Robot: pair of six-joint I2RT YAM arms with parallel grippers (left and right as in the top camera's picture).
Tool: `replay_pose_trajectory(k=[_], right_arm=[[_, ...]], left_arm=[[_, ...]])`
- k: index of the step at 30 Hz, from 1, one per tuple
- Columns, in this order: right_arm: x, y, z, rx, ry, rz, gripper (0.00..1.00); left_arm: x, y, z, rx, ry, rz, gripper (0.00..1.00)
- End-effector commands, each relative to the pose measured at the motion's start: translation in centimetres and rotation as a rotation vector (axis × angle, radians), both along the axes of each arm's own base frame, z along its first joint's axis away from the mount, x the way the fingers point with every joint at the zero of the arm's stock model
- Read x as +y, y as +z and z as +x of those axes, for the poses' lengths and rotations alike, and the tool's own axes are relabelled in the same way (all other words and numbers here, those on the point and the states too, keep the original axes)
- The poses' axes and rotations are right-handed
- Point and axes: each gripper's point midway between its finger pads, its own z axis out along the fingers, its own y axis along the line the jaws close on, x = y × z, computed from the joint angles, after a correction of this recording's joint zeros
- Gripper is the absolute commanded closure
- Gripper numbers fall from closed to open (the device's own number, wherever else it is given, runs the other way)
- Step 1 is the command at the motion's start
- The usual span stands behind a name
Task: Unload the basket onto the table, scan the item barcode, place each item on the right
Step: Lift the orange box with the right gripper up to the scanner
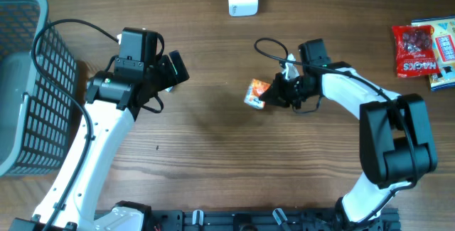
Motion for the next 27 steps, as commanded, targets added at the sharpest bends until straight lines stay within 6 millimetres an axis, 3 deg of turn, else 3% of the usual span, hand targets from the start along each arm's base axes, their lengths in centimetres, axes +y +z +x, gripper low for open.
replay_pose_trajectory(k=[1,4,7,16,18,20,22,27], right_arm=[[1.3,8.6,0.4,-0.247,0.192,0.508,0.96],[0.3,13.3,0.2,-0.391,0.269,0.769,0.96],[0.3,13.8,1.0,-0.483,0.309,0.762,0.96],[0.5,16.7,3.3,-0.515,0.346,0.742,0.96],[0.5,16.3,3.9,-0.498,0.308,0.721,0.96],[0.5,15.2,6.5,-0.413,0.132,0.636,0.96],[0.1,14.5,8.7,-0.458,0.026,0.561,0.96],[-2.1,10.5,13.4,-0.518,-0.224,0.249,0.95]], left_arm=[[0.4,-0.3,0.0,0.005,0.021,0.010,0.00],[0.4,-0.3,0.0,0.006,0.021,0.010,0.00],[0.4,-0.3,0.0,0.006,0.021,0.010,0.00],[0.4,-0.3,0.0,0.005,0.021,0.010,0.00],[0.4,-0.3,0.0,0.006,0.021,0.010,0.00],[0.4,-0.3,0.0,0.006,0.021,0.010,0.00],[0.4,-0.3,0.0,0.006,0.021,0.010,0.00],[0.4,-0.3,0.0,0.006,0.021,0.010,0.00]])
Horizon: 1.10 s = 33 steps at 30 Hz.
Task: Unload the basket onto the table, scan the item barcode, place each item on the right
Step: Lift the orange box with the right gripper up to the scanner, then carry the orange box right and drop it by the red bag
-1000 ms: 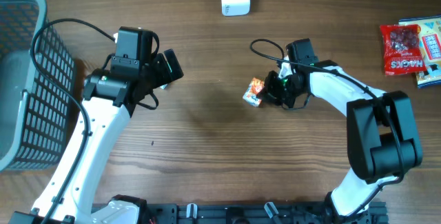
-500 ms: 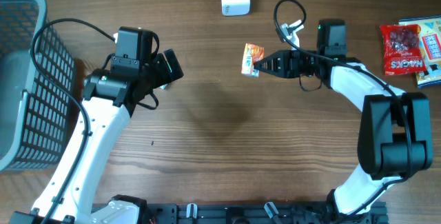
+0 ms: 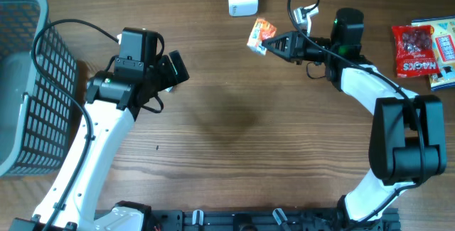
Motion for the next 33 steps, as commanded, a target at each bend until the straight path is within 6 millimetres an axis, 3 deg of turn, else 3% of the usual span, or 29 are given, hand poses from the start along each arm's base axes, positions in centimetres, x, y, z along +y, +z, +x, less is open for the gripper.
replay_pose_trajectory(k=[1,3,4,5,6,7,9,11,15,16,19,22,25,28,33], right_arm=[[-2.6,-3.4,4.8,-0.013,-0.289,-0.301,0.95],[-6.4,-5.4,6.5,-0.012,-0.435,-0.754,0.95],[-8.2,-4.8,7.0,-0.047,-0.494,-0.961,0.96],[-9.4,-3.0,7.6,-0.110,-0.543,-1.147,0.96],[-9.6,-1.6,8.0,-0.161,-0.567,-1.236,0.96],[-9.3,1.2,8.9,-0.277,-0.596,-1.345,0.96],[-8.3,4.9,10.4,-0.425,-0.682,-1.432,0.96],[-7.4,6.8,12.2,-0.523,-0.744,-1.458,0.96],[-5.9,7.3,15.4,-0.595,-0.769,-1.415,0.96],[-4.3,7.7,17.0,-0.703,-0.730,-1.413,0.95],[-1.1,8.6,19.3,-0.973,-0.692,-1.482,0.95],[4.3,6.5,20.3,-1.358,-0.402,-1.654,0.95],[6.7,1.8,20.8,-1.540,-0.167,-1.826,0.95],[7.8,-1.4,20.6,-1.578,-0.042,-1.874,0.96],[6.8,-1.5,20.9,-1.553,-0.048,-1.904,0.96]], left_arm=[[0.4,-0.3,0.0,0.006,0.021,0.010,0.00],[0.4,-0.3,0.0,0.006,0.021,0.010,0.00],[0.4,-0.3,0.0,0.006,0.021,0.010,0.00],[0.4,-0.3,0.0,0.006,0.021,0.010,0.00],[0.4,-0.3,0.0,0.006,0.021,0.010,0.00],[0.4,-0.3,0.0,0.006,0.021,0.010,0.00],[0.4,-0.3,0.0,0.006,0.021,0.010,0.00],[0.4,-0.3,0.0,0.006,0.021,0.010,0.00],[0.4,-0.3,0.0,0.006,0.021,0.010,0.00],[0.4,-0.3,0.0,0.006,0.021,0.010,0.00],[0.4,-0.3,0.0,0.006,0.021,0.010,0.00],[0.4,-0.3,0.0,0.006,0.021,0.010,0.00],[0.4,-0.3,0.0,0.006,0.021,0.010,0.00],[0.4,-0.3,0.0,0.006,0.021,0.010,0.00],[0.4,-0.3,0.0,0.006,0.021,0.010,0.00]])
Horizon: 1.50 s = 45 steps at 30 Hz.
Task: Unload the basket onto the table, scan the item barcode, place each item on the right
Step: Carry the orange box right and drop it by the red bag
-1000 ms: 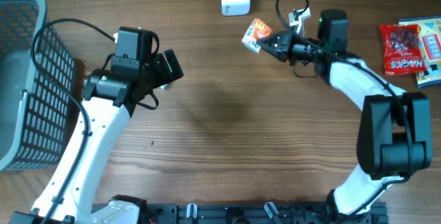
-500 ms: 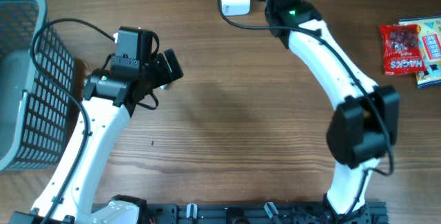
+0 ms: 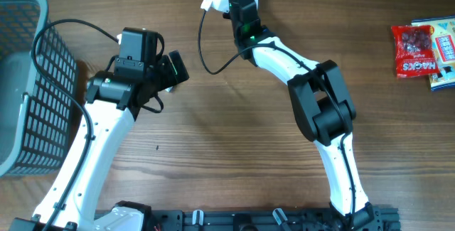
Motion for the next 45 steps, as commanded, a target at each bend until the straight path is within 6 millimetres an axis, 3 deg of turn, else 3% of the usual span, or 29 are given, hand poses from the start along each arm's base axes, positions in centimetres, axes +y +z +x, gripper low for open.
replay_pose_trajectory(k=[1,3,5,7,8,11,13,16,18,19,20,22,23,26,28,30,33,35,38,40,42,45], right_arm=[[-1.7,1.0,0.7,-0.027,-0.044,-0.033,0.96],[-4.7,1.1,1.4,-0.032,-0.141,-0.048,0.96],[-11.6,1.4,2.3,-0.042,-0.352,-0.061,0.96],[-20.9,1.8,2.2,-0.066,-0.633,-0.035,0.96],[-28.9,2.2,0.9,-0.102,-0.877,0.004,0.96],[-40.5,1.8,-3.4,-0.150,-1.250,0.050,0.96],[-46.6,-1.8,-7.1,0.013,-1.391,-0.015,0.96],[-51.7,-6.1,-11.9,0.186,-1.515,0.047,0.96],[-54.1,-7.1,-14.4,0.183,-1.611,0.116,0.94],[-55.0,-7.2,-15.2,0.179,-1.641,0.130,0.74],[-55.8,-7.3,-15.9,0.187,-1.660,0.127,0.47],[-56.1,-7.2,-16.1,0.186,-1.668,0.128,0.10],[-56.1,-7.1,-16.1,0.181,-1.669,0.132,0.01],[-56.2,-4.9,-15.9,0.140,-1.665,0.157,0.00],[-56.1,-1.4,-15.6,0.070,-1.650,0.224,0.00],[-53.8,3.6,-14.5,0.078,-1.487,0.490,0.00],[-51.7,6.5,-14.3,0.086,-1.386,0.665,0.00],[-49.7,7.0,-14.1,0.147,-1.309,0.793,0.00],[-42.9,5.2,-12.6,0.437,-1.036,1.036,0.00],[-35.7,4.5,-12.2,0.698,-0.794,1.280,0.00],[-29.3,5.3,-12.8,0.918,-0.572,1.465,0.00],[-20.9,5.7,-14.3,1.176,-0.420,1.599,0.00]], left_arm=[[0.4,-0.2,0.0,0.005,0.019,0.007,0.00],[0.4,-0.2,0.0,0.005,0.019,0.007,0.00],[0.4,-0.2,0.0,0.005,0.019,0.007,0.00],[0.4,-0.2,0.0,0.005,0.019,0.007,0.00],[0.4,-0.2,0.0,0.005,0.019,0.007,0.00],[0.4,-0.2,0.0,0.005,0.019,0.007,0.00],[0.4,-0.2,0.0,0.005,0.019,0.007,0.00],[0.4,-0.2,0.0,0.005,0.019,0.007,0.00],[0.4,-0.2,0.0,0.005,0.019,0.007,0.00],[0.4,-0.2,0.0,0.005,0.019,0.007,0.00],[0.4,-0.2,0.0,0.005,0.019,0.007,0.00],[0.4,-0.2,0.0,0.005,0.019,0.007,0.00],[0.4,-0.2,0.0,0.005,0.019,0.007,0.00],[0.4,-0.2,0.0,0.005,0.019,0.007,0.00],[0.4,-0.2,0.0,0.005,0.019,0.007,0.00],[0.4,-0.2,0.0,0.005,0.019,0.007,0.00],[0.4,-0.2,0.0,0.005,0.019,0.007,0.00],[0.4,-0.2,0.0,0.005,0.019,0.007,0.00],[0.4,-0.2,0.0,0.005,0.019,0.007,0.00],[0.4,-0.2,0.0,0.005,0.019,0.007,0.00],[0.4,-0.2,0.0,0.005,0.019,0.007,0.00],[0.4,-0.2,0.0,0.005,0.019,0.007,0.00]])
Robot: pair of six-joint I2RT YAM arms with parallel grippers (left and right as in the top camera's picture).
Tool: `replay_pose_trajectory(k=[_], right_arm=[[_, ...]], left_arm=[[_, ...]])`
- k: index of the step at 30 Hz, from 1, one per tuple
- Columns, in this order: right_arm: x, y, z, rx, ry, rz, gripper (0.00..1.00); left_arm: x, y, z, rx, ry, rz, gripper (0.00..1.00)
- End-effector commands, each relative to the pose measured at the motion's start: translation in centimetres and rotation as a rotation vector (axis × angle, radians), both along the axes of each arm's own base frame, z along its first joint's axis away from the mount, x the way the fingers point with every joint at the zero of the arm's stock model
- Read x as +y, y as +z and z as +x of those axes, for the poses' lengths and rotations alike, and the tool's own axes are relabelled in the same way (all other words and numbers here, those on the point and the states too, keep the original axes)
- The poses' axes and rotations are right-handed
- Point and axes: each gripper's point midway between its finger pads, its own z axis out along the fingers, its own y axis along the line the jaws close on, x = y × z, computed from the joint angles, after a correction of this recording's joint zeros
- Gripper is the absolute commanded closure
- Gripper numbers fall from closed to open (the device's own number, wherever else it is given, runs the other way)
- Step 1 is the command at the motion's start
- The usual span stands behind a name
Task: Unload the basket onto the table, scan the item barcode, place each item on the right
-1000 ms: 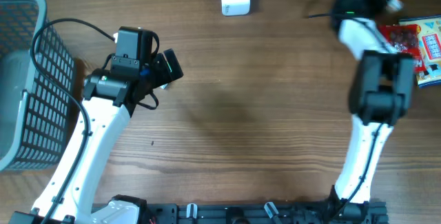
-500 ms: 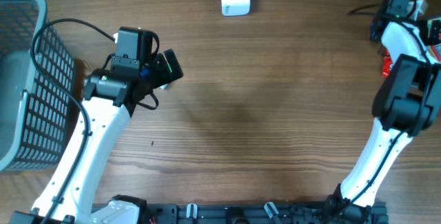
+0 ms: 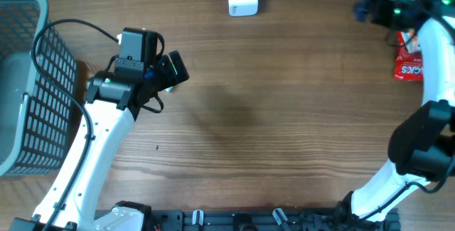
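Observation:
The white barcode scanner stands at the table's far edge, in the middle. My right gripper is a dark blur at the far right, just left of a red snack bag that the white arm partly covers. Its jaws cannot be made out. The small orange packet does not show anywhere in this view. My left gripper hovers over the left part of the table, open with nothing between its fingers.
A grey mesh basket fills the left edge. The rest of the snack pile at the far right lies under the right arm. Black cables loop off the left arm.
My right arm was stretched across to the scanner at the far middle. It is now swung over to the far right by the red snack bag. The left arm has not moved.
My right gripper first held the small orange packet low over the middle of the table. Then it held it up just right of the scanner. Then the arm reached over the scanner with the packet hidden. Now the arm is at the far right and no packet shows.

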Motion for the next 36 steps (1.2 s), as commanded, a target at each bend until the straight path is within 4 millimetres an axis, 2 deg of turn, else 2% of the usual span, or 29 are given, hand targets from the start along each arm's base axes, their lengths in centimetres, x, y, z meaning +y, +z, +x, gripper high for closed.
replay_pose_trajectory(k=[1,3,5,7,9,14,17,20,23,24,26,27,29,35,36], right_arm=[[12.1,0.4,-2.1,0.086,0.227,0.385,0.00],[15.6,-0.9,-3.2,0.130,0.285,0.358,0.00],[17.8,-2.7,-3.9,0.165,0.301,0.261,0.00],[18.8,-4.7,-3.9,0.177,0.266,0.041,0.00],[19.1,-5.6,-3.9,0.168,0.237,-0.119,0.00],[22.2,-5.7,-4.9,0.156,0.294,-0.163,0.00],[22.4,-5.7,-5.0,0.155,0.300,-0.164,0.00],[22.4,-5.7,-5.0,0.155,0.300,-0.164,0.00],[22.4,-5.7,-5.0,0.155,0.300,-0.164,0.00],[22.4,-5.7,-5.0,0.155,0.300,-0.164,0.00],[22.4,-5.7,-5.0,0.155,0.300,-0.164,0.00],[22.4,-5.7,-5.0,0.155,0.300,-0.164,0.00],[22.4,-5.7,-5.0,0.155,0.300,-0.164,0.00],[22.4,-5.7,-5.0,0.155,0.300,-0.163,0.00],[22.4,-5.7,-5.0,0.155,0.300,-0.164,0.00]], left_arm=[[0.4,-0.2,0.0,0.006,0.019,0.007,0.00],[0.4,-0.2,0.0,0.006,0.019,0.007,0.00],[0.4,-0.2,0.0,0.006,0.019,0.007,0.00],[0.4,-0.2,0.0,0.006,0.019,0.007,0.00],[0.4,-0.2,0.0,0.006,0.019,0.007,0.00],[0.4,-0.2,0.0,0.006,0.019,0.007,0.00],[0.3,-0.1,0.2,-0.002,0.020,-0.001,0.00],[-0.6,0.7,1.3,-0.058,0.001,-0.041,0.00],[-0.7,0.7,1.2,-0.053,-0.004,-0.047,0.00],[-0.6,0.7,1.4,-0.058,-0.004,-0.040,0.00],[0.9,0.2,2.2,-0.072,0.048,0.042,0.00],[1.8,-0.4,2.9,-0.073,0.040,0.118,0.00],[2.0,-2.2,3.9,-0.045,0.007,0.173,0.00],[1.4,-12.4,6.0,0.147,-0.011,0.209,0.00],[1.3,-13.3,6.2,0.156,-0.014,0.206,0.00]])
